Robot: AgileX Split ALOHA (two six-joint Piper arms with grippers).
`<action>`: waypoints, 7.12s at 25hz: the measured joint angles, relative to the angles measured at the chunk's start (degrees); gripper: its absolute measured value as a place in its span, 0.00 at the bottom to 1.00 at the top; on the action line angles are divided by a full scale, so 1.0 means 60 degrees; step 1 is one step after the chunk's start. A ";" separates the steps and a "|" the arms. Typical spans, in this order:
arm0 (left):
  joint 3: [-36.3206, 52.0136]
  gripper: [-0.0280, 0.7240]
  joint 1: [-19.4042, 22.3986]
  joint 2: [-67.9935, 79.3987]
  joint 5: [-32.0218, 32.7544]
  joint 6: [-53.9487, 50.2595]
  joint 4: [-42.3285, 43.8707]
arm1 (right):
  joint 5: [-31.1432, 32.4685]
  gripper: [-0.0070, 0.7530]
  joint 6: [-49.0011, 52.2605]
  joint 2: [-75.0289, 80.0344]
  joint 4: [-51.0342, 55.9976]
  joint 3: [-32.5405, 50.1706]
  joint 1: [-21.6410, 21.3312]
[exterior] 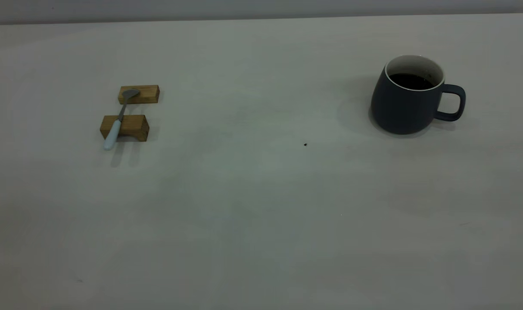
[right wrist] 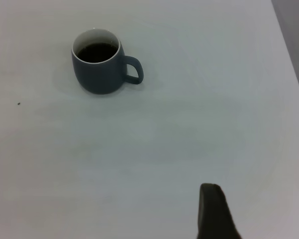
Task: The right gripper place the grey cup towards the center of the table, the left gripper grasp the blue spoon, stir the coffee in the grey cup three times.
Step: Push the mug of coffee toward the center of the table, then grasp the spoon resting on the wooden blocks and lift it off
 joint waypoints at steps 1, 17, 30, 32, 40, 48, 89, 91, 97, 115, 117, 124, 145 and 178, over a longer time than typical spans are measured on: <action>0.0000 0.51 0.0000 0.0000 0.0000 0.0000 0.0000 | 0.0000 0.64 0.0000 0.0000 0.0000 0.0000 0.0000; 0.0000 0.51 0.0000 0.0000 0.0000 0.0000 0.0000 | -0.0582 0.72 -0.0510 0.1796 0.0359 -0.0248 0.0000; 0.0000 0.51 0.0000 0.0000 0.0000 0.0000 0.0000 | -0.5342 0.79 -0.7153 0.8869 0.3476 -0.0392 0.0000; 0.0000 0.51 0.0000 0.0000 0.0000 0.0000 0.0000 | -0.6111 0.79 -0.8446 0.9942 0.4192 -0.0412 0.0000; 0.0000 0.51 0.0000 0.0000 0.0000 0.0000 0.0000 | -0.7043 0.79 -1.2604 1.3985 0.6327 -0.2301 0.0000; 0.0000 0.51 0.0000 0.0000 0.0000 0.0000 0.0000 | -0.7073 0.78 -1.6670 1.7720 0.6548 -0.4233 0.0000; 0.0000 0.51 0.0000 -0.0008 0.0000 0.0000 0.0000 | -0.6323 0.23 -2.0074 2.2337 1.0004 -0.7466 -0.0970; 0.0000 0.51 0.0000 -0.0008 0.0000 0.0000 0.0000 | -0.6355 0.23 -2.0074 2.2337 1.0004 -0.7476 -0.0900; 0.0000 0.51 0.0000 -0.0008 0.0000 0.0000 0.0000 | -0.6374 0.23 -2.0074 2.2355 0.9947 -0.7887 -0.0348; 0.0000 0.51 0.0000 -0.0008 0.0000 0.0000 0.0000 | -0.6172 0.23 -2.0074 2.2637 1.0745 -0.8299 0.1885; 0.0000 0.51 0.0000 -0.0008 0.0000 0.0000 0.0000 | -0.6172 0.23 -2.0074 2.2656 1.0849 -0.8306 0.2115; 0.0000 0.51 0.0000 -0.0008 0.0000 0.0000 0.0000 | -0.6237 0.23 -2.0074 2.3006 1.1241 -0.8631 0.2794; 0.0000 0.51 0.0000 -0.0008 0.0000 0.0002 0.0000 | -0.6197 0.23 -2.0074 2.3510 1.1772 -0.9468 0.3292; 0.0000 0.51 0.0000 -0.0008 0.0000 0.0011 0.0000 | -0.6033 0.69 -1.0945 1.8364 1.1600 -0.5830 0.2548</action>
